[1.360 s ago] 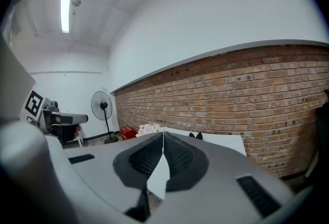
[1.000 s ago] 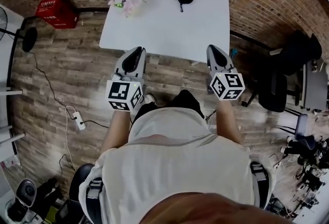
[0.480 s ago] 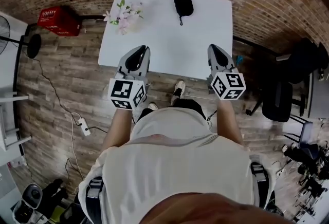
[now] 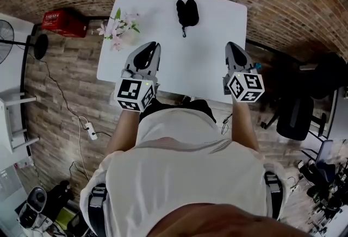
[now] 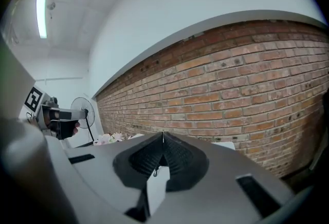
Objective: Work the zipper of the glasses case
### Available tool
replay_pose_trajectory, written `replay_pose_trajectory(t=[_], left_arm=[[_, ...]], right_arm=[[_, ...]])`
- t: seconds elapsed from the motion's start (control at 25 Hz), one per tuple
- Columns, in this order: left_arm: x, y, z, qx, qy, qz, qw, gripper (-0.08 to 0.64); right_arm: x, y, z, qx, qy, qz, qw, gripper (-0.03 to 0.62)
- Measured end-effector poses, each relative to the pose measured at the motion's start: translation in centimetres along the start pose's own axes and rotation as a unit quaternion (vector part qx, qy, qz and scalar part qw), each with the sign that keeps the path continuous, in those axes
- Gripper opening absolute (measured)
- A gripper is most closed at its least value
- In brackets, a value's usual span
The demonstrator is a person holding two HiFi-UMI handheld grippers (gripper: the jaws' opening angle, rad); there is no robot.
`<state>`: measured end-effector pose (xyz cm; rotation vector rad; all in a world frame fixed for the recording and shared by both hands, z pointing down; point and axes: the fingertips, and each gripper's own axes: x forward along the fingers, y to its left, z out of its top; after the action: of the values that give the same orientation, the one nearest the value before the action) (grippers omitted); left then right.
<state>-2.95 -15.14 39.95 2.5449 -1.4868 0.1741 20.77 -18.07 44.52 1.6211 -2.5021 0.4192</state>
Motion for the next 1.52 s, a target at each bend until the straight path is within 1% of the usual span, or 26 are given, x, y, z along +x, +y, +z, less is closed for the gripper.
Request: replay_pose_trajectory(t=[0.12, 0.28, 0.4, 0.56, 0.72, 0.92, 1.0, 1.08, 1.12, 1.2, 1.28, 1.44, 1.52], left_arm=[[2.1, 0.4, -0.5, -0.008, 0.013, -0.008, 0.9998, 0.041], [4.6, 1.6, -0.5, -0.012, 0.016, -0.03, 0.9994, 0.041], [6.0, 3.3, -0.2, -0.013, 0.013, -0.044, 0.9989, 0.041], [7.1, 5.5, 0.0, -0.009, 0.019, -0.061, 0.9979, 0.041], [7.7, 7.3, 0.3, -0.007, 0.021, -0.071, 0.9972, 0.041], [7.6, 8.2, -0.6, -0.019, 0.031, -0.07, 0.9969, 0.041], [7.5, 8.2, -0.7, -0.023, 0.032, -0.069, 0.9968, 0.041], [7.4, 8.2, -0.6, -0.023, 0.031, -0.069, 0.9968, 0.041], [7.3, 8.2, -0.7, -0.023, 0.032, -0.069, 0.9968, 0.041], [7.1, 8.2, -0.7, -0.024, 0.032, -0.068, 0.9969, 0.041], [6.9, 8.2, -0.7, -0.024, 0.031, -0.066, 0.997, 0.041], [6.9, 8.3, -0.8, -0.027, 0.034, -0.06, 0.9972, 0.041], [7.0, 8.2, -1.1, -0.031, 0.038, -0.06, 0.997, 0.041]], right_arm=[[1.1, -1.1, -0.1, 0.005, 0.005, -0.006, 1.0, 0.052], [2.2, -1.8, -0.8, 0.008, 0.022, -0.029, 0.999, 0.052], [3.5, -1.4, -0.5, 0.007, 0.028, -0.043, 0.999, 0.052], [5.4, 0.0, 0.2, 0.01, 0.028, -0.053, 0.998, 0.052], [7.6, 1.0, 0.6, 0.007, 0.031, -0.055, 0.998, 0.066], [9.0, 2.0, 0.6, -0.006, 0.041, -0.045, 0.998, 0.122], [9.4, 2.2, 0.4, -0.006, 0.046, -0.036, 0.998, 0.153], [9.8, 2.7, 0.0, -0.003, 0.053, -0.025, 0.998, 0.237], [10.1, 2.9, -0.3, -0.001, 0.059, -0.019, 0.998, 0.301], [10.6, 3.5, -0.9, -0.003, 0.069, -0.009, 0.998, 0.399], [10.9, 3.7, -1.4, -0.012, 0.075, -0.007, 0.997, 0.464], [12.6, 3.9, -3.7, -0.019, 0.107, 0.0, 0.994, 0.525], [14.1, 4.0, -5.3, -0.027, 0.125, 0.007, 0.992, 0.531]])
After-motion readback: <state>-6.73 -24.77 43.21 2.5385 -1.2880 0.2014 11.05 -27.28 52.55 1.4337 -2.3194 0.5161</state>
